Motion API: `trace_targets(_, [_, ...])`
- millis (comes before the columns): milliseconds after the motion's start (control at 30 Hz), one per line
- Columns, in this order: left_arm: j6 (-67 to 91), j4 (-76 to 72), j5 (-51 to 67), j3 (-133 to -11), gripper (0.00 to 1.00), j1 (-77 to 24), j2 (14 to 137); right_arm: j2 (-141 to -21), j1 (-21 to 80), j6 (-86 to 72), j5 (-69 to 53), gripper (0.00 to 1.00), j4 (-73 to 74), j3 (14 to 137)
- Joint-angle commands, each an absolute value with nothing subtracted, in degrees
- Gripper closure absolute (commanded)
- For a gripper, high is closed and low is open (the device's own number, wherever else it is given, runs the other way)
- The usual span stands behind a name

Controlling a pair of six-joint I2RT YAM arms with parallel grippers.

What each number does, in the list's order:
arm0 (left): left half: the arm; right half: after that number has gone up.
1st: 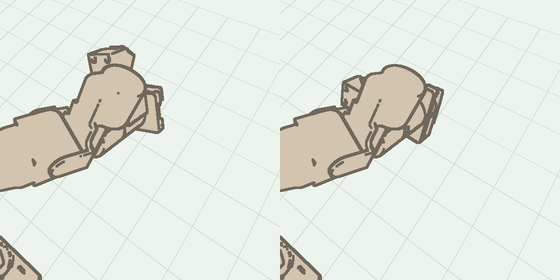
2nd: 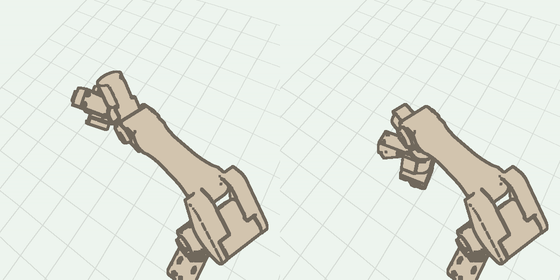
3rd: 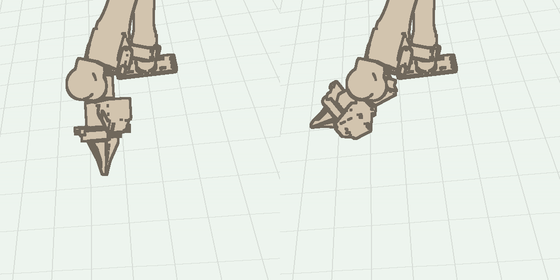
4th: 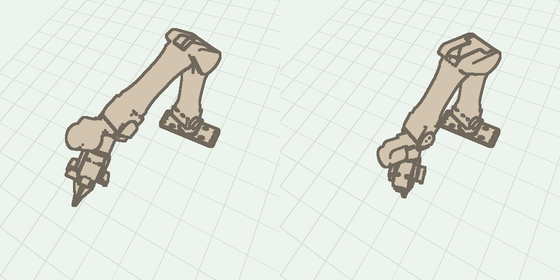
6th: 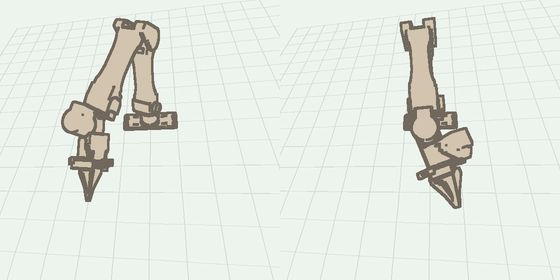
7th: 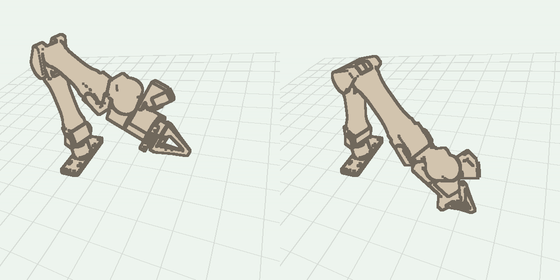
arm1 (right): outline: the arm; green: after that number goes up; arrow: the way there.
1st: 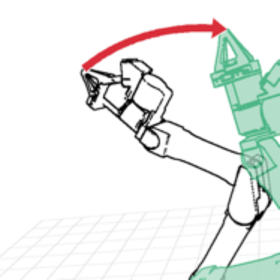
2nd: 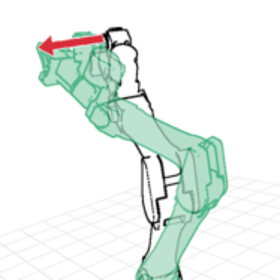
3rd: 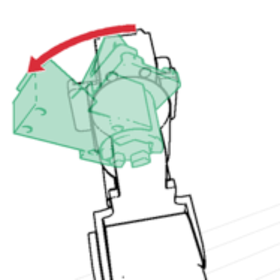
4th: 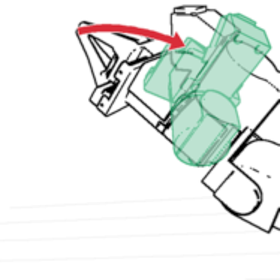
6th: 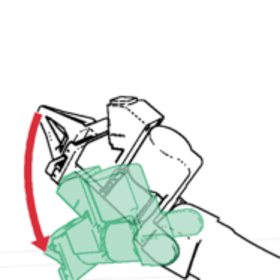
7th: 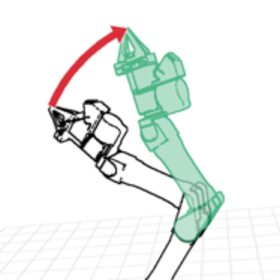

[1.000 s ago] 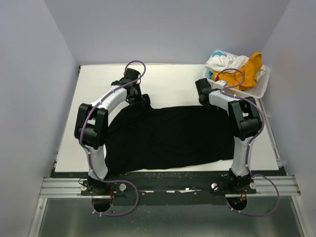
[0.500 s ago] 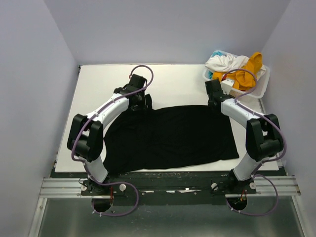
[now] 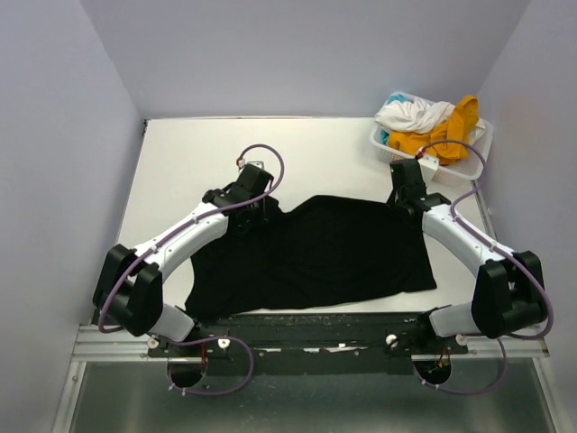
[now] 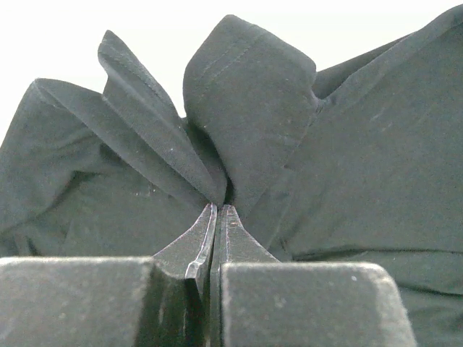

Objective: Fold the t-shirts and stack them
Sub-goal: Fold the other side of the tshirt into a rectangle

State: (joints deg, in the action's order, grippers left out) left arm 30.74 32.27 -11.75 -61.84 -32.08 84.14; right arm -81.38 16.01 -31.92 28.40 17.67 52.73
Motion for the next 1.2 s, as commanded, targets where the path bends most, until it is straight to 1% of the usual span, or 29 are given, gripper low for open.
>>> trace_targets(0, [33.81, 34.37, -19.19, -59.28, 1.0, -35.87, 80.17, -77.19, 15.9, -31.36, 27.37, 0.99, 21.8, 51.08])
trace_targets(67, [35.36, 35.99, -21.6, -58.04, 1.0, -37.24, 78.86, -76.28, 15.9, -31.5, 27.77, 0.99, 23.56, 51.06])
trace_targets(300, [40.42, 38.75, -24.32, -52.63, 1.0, -40.83, 72.25, -74.09, 15.91, -31.34, 27.4, 0.99, 25.57, 49.33])
trace_targets(467, [44.38, 44.57, -29.01, -50.98, 1.0, -43.14, 68.17, -73.67, 15.9, -31.57, 28.91, 0.99, 27.22, 48.84])
trace_targets(600, [48.39, 45.89, -28.37, -48.69, 1.0, -45.88, 66.12, -73.97, 15.86, -32.98, 31.12, 0.99, 28.8, 49.3])
trace_targets(700, [53.56, 47.37, -27.65, -46.25, 1.0, -48.9, 65.11, -74.69, 15.88, -33.02, 30.17, 0.99, 29.0, 49.66])
trace_targets(833, [61.4, 48.09, -24.12, -42.56, 1.0, -52.0, 63.95, -74.72, 15.9, -34.39, 30.07, 0.98, 29.77, 48.71])
trace_targets(867, [63.04, 48.46, -23.26, -41.81, 1.0, -52.92, 63.62, -74.69, 15.91, -35.09, 30.11, 0.98, 30.32, 48.23])
trace_targets(900, [64.61, 48.91, -21.97, -40.84, 1.0, -53.69, 63.11, -74.58, 15.91, -36.45, 30.37, 0.93, 32.08, 47.97])
trace_targets(933, [66.52, 50.45, -21.24, -39.86, 0.96, -54.8, 62.59, -74.38, 15.9, -38.43, 30.94, 0.84, 33.84, 47.73])
trace_targets(967, [68.93, 52.06, -20.58, -38.87, 0.88, -55.85, 61.75, -73.98, 15.91, -39.95, 31.53, 0.76, 35.59, 47.22])
trace_targets(1033, [71.5, 55.96, -19.26, -38.11, 0.63, -58.1, 59.53, -72.63, 15.86, -43.21, 33.31, 0.59, 38.6, 46.0])
trace_targets(1067, [71.77, 57.64, -18.94, -38.33, 0.52, -59.83, 58.02, -71.79, 15.83, -45.0, 34.18, 0.51, 40.26, 45.62])
trace_targets(1133, [70.05, 58.79, -18.46, -39.94, 0.19, -63.28, 53.57, -69.31, 15.88, -47.54, 36.3, 0.37, 42.83, 45.35])
trace_targets(1167, [68.79, 58.18, -18.54, -40.75, 0.02, -64.69, 51.56, -67.6, 15.9, -48.25, 36.85, 0.32, 43.41, 45.35])
